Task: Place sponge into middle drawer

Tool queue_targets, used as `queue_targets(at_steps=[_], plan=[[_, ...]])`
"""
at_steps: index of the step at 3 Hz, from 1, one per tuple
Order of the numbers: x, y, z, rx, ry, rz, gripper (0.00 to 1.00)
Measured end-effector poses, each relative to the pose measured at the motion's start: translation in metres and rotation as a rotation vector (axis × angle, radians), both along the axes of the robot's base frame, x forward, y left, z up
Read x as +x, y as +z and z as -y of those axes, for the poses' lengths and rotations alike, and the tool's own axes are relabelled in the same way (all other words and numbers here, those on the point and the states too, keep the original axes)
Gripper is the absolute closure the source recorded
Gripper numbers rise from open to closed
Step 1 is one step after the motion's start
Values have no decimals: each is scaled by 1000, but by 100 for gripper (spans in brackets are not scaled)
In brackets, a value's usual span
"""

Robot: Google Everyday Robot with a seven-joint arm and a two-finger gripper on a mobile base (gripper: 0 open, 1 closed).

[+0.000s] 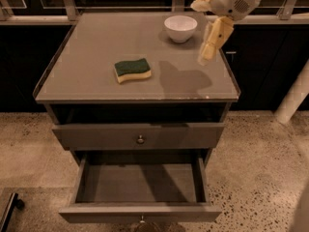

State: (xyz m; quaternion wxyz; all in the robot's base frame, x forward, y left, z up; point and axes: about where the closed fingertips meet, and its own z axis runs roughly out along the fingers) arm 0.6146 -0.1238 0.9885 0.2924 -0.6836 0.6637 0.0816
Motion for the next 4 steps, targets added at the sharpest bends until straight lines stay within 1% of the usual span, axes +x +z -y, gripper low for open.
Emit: queue_targets(at_steps=[1,2,3,4], plan=[[30,-12,-41,61,56,-11,0],[48,-33,-75,99,89,-49,0],[60,-55,-96,110,106,-88,0],[67,-75,-115,109,133,-135,0]])
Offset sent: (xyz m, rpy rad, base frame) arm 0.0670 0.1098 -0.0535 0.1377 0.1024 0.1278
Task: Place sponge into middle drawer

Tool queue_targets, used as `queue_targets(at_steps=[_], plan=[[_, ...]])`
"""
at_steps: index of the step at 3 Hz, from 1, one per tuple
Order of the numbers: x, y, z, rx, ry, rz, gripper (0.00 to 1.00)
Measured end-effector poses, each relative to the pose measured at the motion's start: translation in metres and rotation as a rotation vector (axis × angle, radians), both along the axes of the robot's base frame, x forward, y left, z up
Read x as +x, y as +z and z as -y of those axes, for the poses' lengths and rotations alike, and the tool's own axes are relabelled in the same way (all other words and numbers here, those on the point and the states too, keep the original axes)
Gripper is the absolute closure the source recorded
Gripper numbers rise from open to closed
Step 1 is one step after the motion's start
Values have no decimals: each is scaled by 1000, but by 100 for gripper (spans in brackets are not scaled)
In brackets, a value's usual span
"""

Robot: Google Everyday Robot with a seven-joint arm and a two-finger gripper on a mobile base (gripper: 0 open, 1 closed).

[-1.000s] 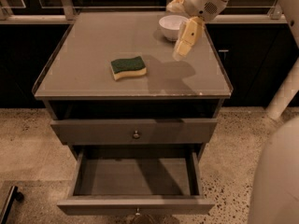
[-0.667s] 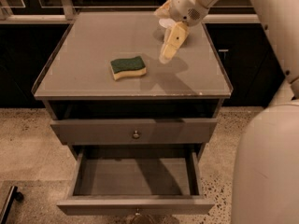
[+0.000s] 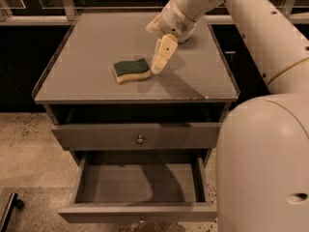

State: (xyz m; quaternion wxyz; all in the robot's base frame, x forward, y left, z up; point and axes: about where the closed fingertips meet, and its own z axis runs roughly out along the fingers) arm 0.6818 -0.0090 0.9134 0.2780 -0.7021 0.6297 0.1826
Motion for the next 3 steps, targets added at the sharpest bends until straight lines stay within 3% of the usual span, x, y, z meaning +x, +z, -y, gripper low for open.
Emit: queue_targets(at_steps=[3], plan=[[5,-50,-44,-10,71,-110,0]])
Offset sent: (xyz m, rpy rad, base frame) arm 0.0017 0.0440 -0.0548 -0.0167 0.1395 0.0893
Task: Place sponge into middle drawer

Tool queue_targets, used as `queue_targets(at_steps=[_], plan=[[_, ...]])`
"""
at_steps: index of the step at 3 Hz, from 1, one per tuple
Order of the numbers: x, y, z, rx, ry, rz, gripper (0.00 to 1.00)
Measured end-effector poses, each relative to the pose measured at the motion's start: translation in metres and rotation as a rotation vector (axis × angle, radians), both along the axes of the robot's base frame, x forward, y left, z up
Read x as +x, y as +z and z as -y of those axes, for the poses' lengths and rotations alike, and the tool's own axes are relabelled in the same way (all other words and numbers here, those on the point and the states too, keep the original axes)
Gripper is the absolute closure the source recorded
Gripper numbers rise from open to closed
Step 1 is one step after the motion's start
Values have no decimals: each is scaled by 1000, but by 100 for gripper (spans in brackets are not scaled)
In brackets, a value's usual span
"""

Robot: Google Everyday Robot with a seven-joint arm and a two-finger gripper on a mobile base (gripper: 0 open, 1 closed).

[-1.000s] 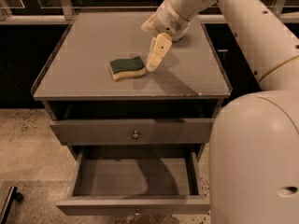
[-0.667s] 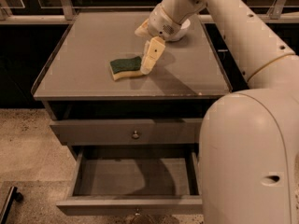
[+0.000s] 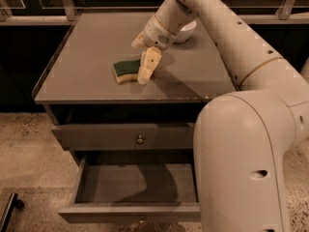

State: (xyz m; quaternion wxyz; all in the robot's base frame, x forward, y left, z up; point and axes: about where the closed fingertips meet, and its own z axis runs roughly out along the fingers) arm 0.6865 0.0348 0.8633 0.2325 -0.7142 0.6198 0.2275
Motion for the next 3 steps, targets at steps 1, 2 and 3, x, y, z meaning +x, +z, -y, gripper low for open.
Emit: queue_targets(at_steps=[1,2,3], plan=[[0,-12,-5,-11,4,-26,0],[-1,-25,-6,-28,0,-51,0],[-1,-25,-6,-28,0,-52,18]])
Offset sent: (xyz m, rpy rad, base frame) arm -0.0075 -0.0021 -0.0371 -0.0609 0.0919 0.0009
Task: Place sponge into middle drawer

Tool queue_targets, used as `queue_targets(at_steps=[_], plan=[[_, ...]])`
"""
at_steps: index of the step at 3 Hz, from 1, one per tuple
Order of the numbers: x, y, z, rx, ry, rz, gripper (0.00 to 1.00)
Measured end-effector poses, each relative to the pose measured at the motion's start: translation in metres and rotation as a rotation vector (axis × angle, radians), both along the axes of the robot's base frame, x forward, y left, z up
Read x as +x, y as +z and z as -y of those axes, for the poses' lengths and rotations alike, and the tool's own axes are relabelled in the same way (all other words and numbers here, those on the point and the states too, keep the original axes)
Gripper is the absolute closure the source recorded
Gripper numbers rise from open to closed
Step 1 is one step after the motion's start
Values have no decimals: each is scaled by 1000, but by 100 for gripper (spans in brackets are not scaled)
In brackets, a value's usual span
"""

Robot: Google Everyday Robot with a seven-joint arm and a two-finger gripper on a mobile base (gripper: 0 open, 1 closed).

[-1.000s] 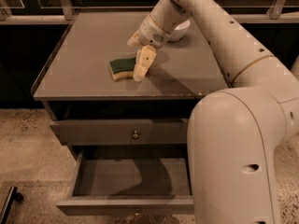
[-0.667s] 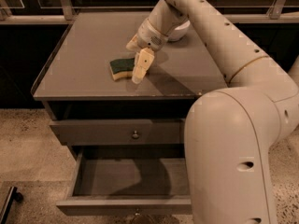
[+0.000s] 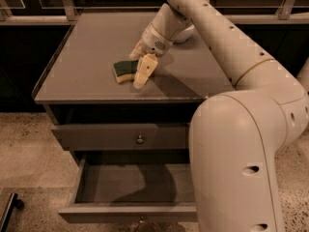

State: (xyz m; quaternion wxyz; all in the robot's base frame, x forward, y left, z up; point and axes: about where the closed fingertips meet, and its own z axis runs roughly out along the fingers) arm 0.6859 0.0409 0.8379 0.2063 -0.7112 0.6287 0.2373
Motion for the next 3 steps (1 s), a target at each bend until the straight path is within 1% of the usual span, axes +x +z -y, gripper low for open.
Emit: queue_targets(at_steps=[3], plan=[[0,0,0,0,0,0,88]])
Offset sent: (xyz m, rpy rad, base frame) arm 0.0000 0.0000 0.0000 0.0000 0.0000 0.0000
